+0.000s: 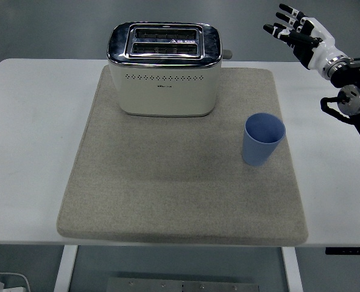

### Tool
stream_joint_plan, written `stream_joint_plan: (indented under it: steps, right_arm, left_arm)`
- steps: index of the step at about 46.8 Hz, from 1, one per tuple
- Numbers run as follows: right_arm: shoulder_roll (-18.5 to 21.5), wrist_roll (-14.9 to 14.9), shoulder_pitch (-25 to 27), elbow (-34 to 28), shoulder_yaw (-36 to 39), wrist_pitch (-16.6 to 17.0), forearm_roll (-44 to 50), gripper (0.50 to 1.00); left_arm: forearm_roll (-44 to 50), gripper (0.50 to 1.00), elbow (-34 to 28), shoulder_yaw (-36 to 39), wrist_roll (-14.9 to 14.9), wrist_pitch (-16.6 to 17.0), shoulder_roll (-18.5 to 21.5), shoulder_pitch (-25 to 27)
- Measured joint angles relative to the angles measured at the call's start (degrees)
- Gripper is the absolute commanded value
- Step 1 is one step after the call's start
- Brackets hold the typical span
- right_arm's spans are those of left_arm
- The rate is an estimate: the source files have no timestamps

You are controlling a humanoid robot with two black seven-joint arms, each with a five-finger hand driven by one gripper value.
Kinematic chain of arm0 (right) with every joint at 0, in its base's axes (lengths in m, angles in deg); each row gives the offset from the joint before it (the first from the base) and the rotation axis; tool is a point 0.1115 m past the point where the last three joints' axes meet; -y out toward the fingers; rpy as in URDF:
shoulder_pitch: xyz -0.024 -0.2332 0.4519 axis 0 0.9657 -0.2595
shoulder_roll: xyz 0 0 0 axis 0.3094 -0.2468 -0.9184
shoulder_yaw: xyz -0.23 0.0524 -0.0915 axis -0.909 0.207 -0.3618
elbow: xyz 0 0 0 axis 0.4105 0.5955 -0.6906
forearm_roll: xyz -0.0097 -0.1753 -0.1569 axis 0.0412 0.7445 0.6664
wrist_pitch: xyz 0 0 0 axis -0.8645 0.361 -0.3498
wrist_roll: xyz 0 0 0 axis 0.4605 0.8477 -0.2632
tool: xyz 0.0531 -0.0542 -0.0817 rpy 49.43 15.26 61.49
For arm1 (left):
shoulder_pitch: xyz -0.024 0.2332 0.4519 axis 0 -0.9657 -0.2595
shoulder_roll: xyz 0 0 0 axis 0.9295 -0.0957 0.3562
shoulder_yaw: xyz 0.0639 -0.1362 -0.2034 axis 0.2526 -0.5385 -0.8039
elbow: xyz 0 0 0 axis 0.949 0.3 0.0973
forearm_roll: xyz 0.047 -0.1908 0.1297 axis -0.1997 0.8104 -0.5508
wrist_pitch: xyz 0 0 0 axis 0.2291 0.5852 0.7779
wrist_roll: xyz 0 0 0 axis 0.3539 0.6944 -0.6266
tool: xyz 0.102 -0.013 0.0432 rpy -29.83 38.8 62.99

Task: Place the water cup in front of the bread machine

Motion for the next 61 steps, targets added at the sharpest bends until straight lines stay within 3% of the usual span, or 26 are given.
stream_joint_plan:
  steps: [47, 61]
  right_arm:
    - [1.05, 0.36, 0.33, 0.34, -0.33, 0.01, 0.42, 0.948]
    - [-1.71, 0.45, 0.94, 2.87, -0.40, 0.57, 0.39, 0.948]
  left_arm:
    - [0.00, 1.000, 0.00, -0.09, 0.00, 0.00, 0.00, 0.00]
    - [0.00, 1.000, 0.00, -0.09, 0.00, 0.00, 0.00, 0.00]
